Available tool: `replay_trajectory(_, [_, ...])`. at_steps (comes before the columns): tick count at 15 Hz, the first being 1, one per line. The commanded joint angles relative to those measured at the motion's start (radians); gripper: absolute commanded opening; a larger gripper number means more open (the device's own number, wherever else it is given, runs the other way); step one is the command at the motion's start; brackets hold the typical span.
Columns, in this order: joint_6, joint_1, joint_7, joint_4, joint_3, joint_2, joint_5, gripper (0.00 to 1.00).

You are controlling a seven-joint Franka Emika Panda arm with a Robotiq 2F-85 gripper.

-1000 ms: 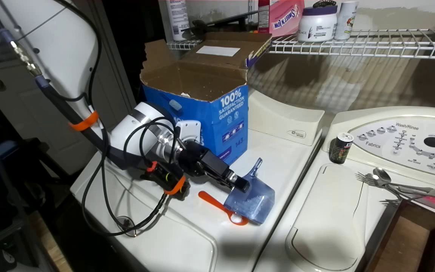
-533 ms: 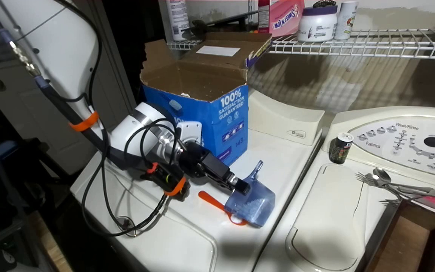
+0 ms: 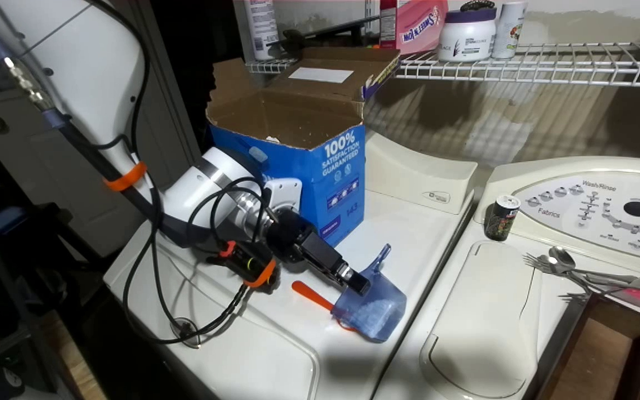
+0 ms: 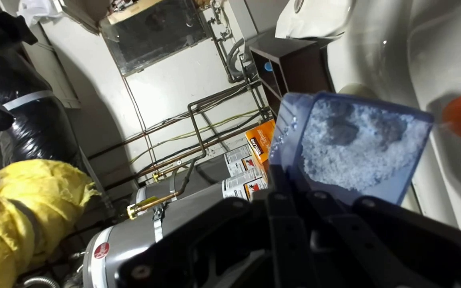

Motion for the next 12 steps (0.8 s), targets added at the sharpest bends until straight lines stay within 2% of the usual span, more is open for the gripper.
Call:
replay_trajectory(1, [0.028, -0.018, -0.007, 0.013, -0.002, -0.032, 0.026, 0.01])
replay_trajectory(5, [0.052, -0.035, -0.016, 0.030, -0.007, -0.054, 0.048, 0.01])
replay_trajectory(12, [0.171, -0.072, -0.050, 0.032, -0.035, -0.120, 0.121, 0.01])
